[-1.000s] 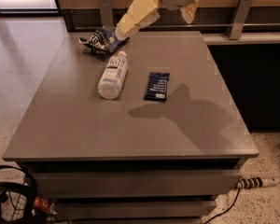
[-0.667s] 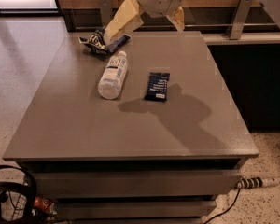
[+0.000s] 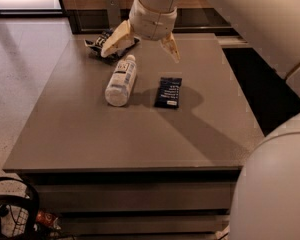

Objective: Place blue plastic bottle upright

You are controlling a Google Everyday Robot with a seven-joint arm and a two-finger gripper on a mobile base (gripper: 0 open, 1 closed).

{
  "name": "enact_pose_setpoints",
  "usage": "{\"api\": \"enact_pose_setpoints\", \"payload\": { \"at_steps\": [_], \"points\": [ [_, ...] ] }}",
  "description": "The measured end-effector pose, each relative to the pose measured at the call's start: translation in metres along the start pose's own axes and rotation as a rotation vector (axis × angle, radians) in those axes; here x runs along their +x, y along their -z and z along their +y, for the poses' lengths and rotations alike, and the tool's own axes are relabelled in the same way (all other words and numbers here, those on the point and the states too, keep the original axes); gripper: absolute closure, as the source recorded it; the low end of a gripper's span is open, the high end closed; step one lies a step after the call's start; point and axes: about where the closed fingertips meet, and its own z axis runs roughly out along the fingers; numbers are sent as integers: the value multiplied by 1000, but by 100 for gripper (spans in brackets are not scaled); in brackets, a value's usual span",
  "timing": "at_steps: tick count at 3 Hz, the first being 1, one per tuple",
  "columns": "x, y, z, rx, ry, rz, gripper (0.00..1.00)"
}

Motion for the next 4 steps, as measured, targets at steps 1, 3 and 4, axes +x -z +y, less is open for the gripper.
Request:
{"api": "enact_pose_setpoints", "payload": {
  "at_steps": [1, 3, 4],
  "points": [
    [-7, -25, 0, 15, -94, 44, 0],
    [-13, -25, 5, 44, -94, 34, 0],
    [-27, -34, 21, 106, -75, 44, 0]
  ]
}}
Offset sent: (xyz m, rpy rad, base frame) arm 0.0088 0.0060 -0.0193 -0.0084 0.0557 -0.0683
